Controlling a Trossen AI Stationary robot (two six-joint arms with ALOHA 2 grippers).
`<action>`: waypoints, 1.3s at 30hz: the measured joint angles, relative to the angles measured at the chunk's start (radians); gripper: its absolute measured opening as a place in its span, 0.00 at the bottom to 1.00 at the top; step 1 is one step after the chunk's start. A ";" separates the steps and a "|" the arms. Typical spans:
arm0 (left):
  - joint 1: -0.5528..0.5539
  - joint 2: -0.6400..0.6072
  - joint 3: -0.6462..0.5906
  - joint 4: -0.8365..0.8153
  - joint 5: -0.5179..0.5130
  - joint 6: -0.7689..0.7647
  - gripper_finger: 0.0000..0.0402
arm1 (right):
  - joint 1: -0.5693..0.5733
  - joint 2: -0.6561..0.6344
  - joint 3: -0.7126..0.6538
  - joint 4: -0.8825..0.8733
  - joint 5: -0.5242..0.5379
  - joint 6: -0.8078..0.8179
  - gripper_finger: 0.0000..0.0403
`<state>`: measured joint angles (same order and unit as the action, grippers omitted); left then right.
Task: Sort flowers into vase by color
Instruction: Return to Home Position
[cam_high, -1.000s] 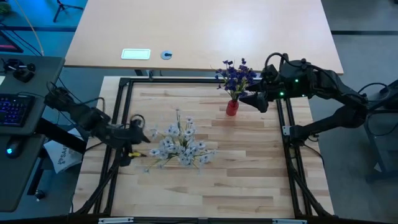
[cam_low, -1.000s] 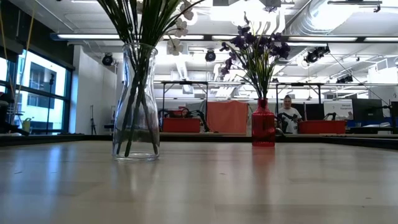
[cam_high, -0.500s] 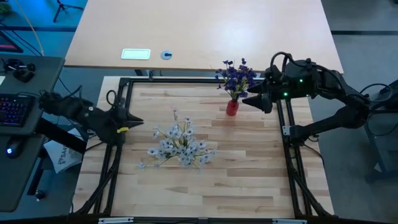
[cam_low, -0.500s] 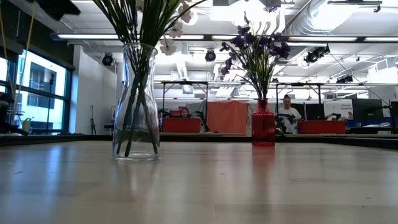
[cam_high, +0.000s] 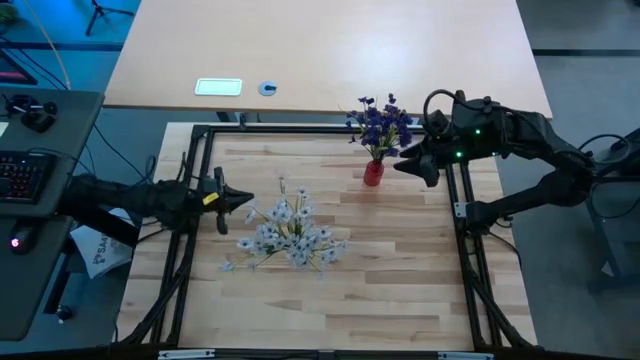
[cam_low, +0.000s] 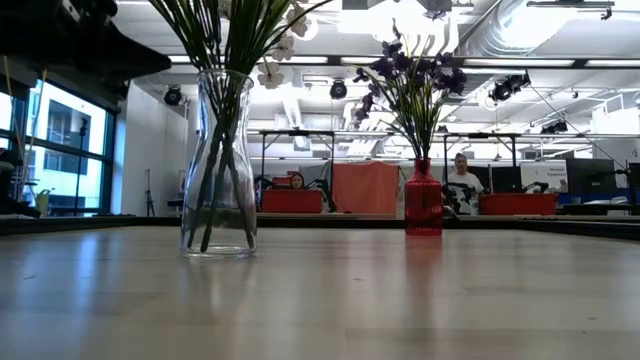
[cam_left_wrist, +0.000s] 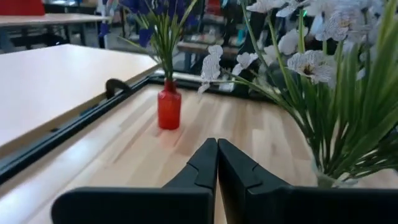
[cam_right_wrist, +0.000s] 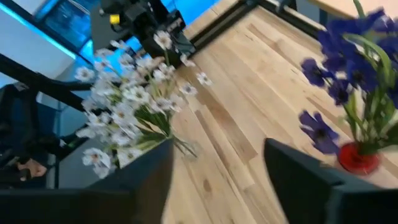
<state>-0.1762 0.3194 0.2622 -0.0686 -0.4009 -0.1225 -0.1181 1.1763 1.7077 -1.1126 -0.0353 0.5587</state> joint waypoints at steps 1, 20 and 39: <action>0.020 -0.019 -0.027 0.030 0.023 -0.004 0.00 | 0.000 0.000 0.000 -0.015 0.000 -0.001 0.58; 0.197 -0.226 -0.230 0.117 0.212 -0.105 0.00 | 0.001 -0.207 -0.188 -0.079 0.000 -0.025 0.01; 0.197 -0.225 -0.230 0.118 0.189 -0.111 0.00 | 0.001 -0.903 -1.221 0.768 -0.269 -0.159 0.00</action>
<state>0.0204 0.0940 0.0319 0.0498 -0.2115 -0.2333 -0.1169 0.2731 0.4869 -0.3450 -0.3046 0.3998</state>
